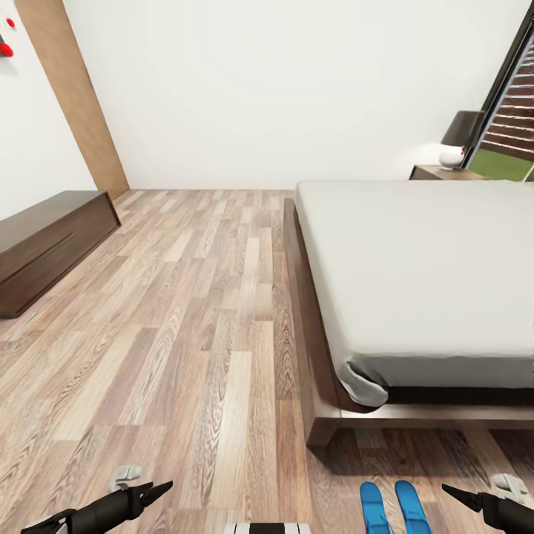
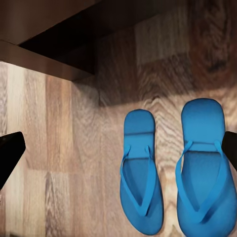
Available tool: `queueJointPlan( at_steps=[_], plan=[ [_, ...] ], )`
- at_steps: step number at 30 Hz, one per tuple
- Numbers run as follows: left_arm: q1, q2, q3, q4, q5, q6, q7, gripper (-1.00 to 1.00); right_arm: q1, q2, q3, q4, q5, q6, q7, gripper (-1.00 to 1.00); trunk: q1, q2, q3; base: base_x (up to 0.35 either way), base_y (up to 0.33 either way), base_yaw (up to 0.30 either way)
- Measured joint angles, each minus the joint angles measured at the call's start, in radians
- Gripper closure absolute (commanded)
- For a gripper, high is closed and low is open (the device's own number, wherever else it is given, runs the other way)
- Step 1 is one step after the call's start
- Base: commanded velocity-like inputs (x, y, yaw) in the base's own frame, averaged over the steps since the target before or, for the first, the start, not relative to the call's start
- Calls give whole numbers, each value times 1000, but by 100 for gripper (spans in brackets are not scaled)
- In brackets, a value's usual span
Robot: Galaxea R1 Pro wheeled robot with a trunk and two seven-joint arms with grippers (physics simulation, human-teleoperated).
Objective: In the bedroom, move the book from the bed onto either nightstand, and place the two sandals side by side next to the bed.
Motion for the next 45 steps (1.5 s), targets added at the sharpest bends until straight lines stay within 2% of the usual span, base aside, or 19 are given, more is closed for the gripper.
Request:
queueJointPlan(
  at_steps=[24,45],
  plan=[
    [0,0,0,0,0,0,0,-100,0,0,0,0,1,0,0,-100,-11,6,93,0,0,0],
    [0,0,0,0,0,0,0,-100,0,11,0,1,1,0,0,-100,-20,11,174,0,0,0]
  ],
)
